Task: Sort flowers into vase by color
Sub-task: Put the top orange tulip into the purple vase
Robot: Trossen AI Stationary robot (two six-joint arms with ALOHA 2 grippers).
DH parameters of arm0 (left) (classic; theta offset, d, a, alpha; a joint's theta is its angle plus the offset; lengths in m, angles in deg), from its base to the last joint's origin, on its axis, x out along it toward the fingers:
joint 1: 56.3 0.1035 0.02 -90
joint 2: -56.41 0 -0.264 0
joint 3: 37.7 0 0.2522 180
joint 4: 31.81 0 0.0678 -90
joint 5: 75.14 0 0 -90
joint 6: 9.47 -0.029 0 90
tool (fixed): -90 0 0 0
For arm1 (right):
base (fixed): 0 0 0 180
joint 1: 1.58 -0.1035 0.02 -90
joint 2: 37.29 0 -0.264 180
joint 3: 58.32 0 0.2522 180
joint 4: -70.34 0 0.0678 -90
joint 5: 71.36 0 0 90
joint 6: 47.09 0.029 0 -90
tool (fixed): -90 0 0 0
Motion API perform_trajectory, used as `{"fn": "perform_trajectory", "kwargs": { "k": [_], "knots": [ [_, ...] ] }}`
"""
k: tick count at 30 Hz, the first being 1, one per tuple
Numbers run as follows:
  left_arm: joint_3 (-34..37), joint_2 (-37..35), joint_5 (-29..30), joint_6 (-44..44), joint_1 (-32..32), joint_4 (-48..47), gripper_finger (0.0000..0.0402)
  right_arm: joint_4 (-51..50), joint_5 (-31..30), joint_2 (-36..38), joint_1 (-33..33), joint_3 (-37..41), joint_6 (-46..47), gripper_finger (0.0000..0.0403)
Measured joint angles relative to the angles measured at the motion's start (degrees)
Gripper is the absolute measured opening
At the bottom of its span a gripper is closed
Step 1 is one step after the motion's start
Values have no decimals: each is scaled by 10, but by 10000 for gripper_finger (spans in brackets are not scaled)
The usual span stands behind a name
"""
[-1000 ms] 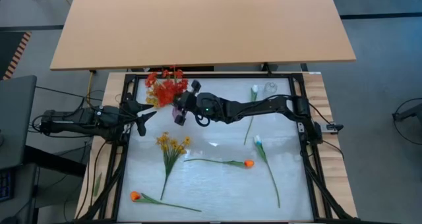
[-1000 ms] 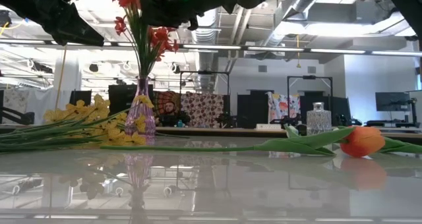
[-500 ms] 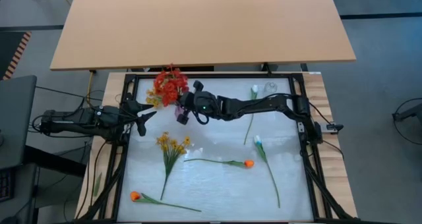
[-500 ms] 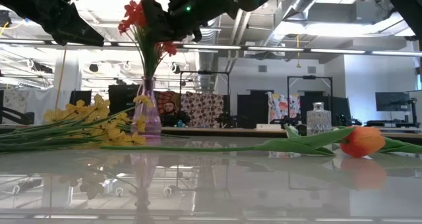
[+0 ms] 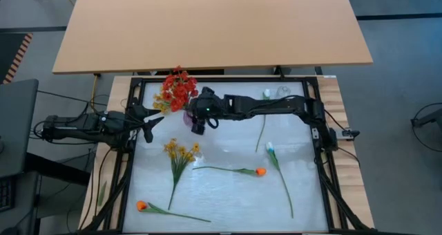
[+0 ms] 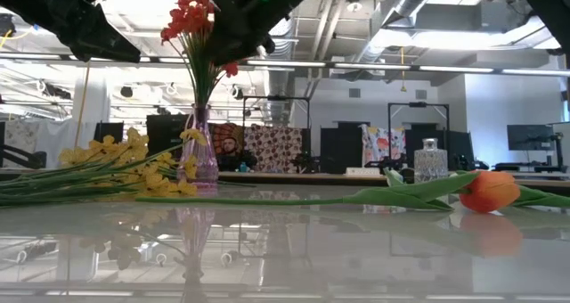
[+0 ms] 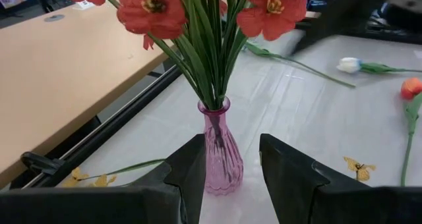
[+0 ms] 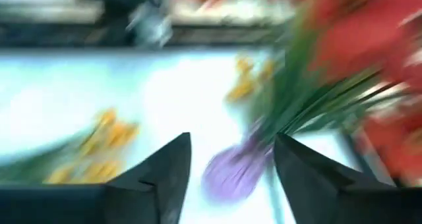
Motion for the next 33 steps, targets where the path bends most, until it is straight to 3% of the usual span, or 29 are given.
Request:
{"fn": "perform_trajectory", "kwargs": {
  "k": [6,16,24,30,33],
  "knots": [
    [0,0,0,0,0,0,132,-275,160,1,-2,-97,60,290],
    [0,0,-3,0,0,0,132,-655,306,2,-21,-151,192,295],
    [16,1,-18,6,0,13,132,-638,302,64,-126,-32,239,294],
    [43,16,-59,16,0,47,132,-389,239,103,-180,103,280,292],
    [54,22,-81,10,0,60,132,-325,198,100,-194,128,290,292]
  ]
}}
